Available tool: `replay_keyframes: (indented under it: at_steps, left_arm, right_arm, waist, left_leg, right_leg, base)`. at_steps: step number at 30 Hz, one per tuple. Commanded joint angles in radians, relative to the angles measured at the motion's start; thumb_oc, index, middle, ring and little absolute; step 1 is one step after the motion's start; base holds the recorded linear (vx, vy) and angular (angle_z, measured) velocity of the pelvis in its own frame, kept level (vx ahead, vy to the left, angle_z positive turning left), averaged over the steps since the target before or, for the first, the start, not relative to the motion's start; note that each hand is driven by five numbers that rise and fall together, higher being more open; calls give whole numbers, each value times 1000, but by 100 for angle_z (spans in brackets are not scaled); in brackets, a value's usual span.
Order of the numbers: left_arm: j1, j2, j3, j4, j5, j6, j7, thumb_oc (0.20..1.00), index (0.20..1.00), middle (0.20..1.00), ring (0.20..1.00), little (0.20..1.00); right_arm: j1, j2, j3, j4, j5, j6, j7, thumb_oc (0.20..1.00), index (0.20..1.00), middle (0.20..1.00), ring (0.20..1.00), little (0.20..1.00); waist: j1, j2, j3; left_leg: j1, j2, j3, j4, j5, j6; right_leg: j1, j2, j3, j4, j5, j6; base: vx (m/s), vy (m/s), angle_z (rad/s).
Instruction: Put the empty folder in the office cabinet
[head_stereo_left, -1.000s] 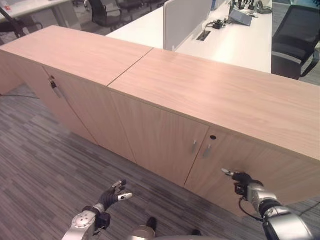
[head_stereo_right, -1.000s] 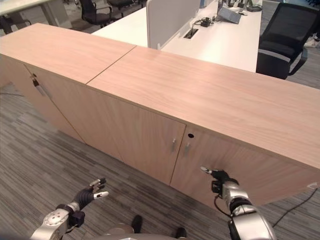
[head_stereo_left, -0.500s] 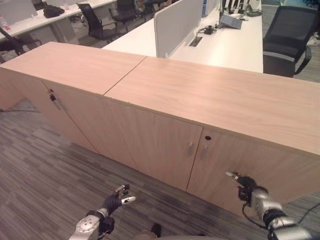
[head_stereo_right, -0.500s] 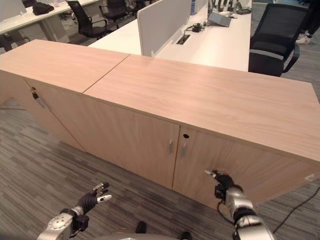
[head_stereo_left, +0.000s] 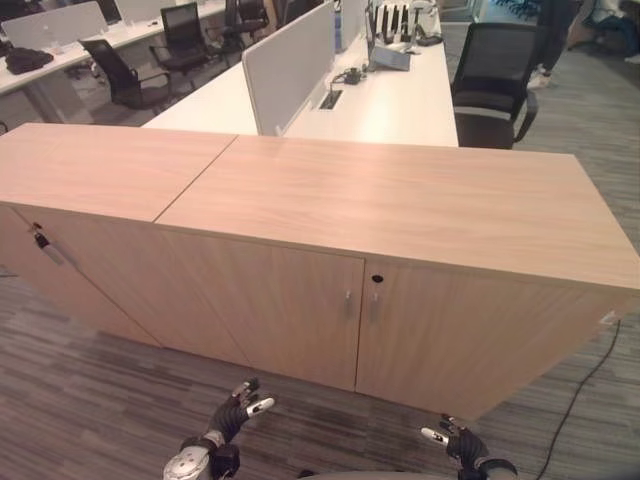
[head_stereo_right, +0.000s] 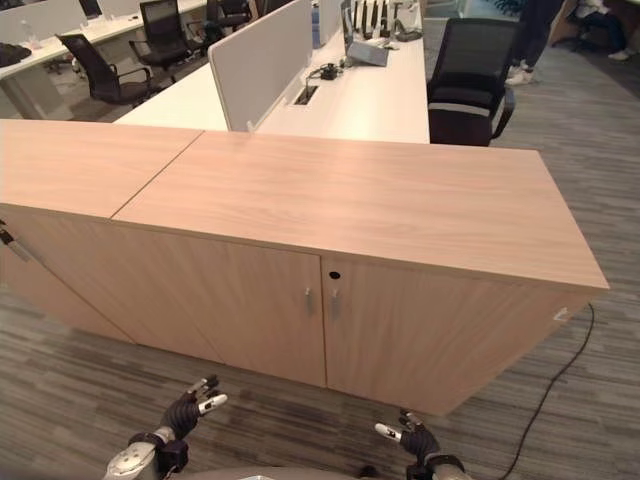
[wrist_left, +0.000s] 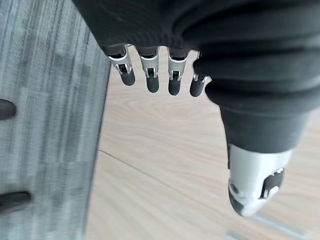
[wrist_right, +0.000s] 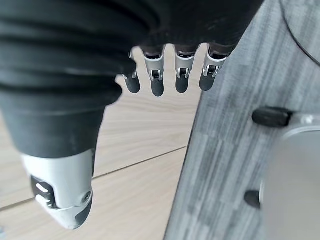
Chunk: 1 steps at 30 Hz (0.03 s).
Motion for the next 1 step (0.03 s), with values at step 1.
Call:
replay_keyframes:
  at_steps: [1]
  left_arm:
    - [-58,25,27,2,24,-53,11,1000,1000,1000,1000,1000]
  right_arm:
    - [-80,-25,14,-14,-21,-48,5,1000,1000,1000,1000,1000]
  waist:
    - [-1,-16,42]
  left_leg:
    - [34,58,14,12,-60,-49]
  right_leg:
    - [77,-39,-31,13,-85,65]
  base:
    - [-12,31,-32]
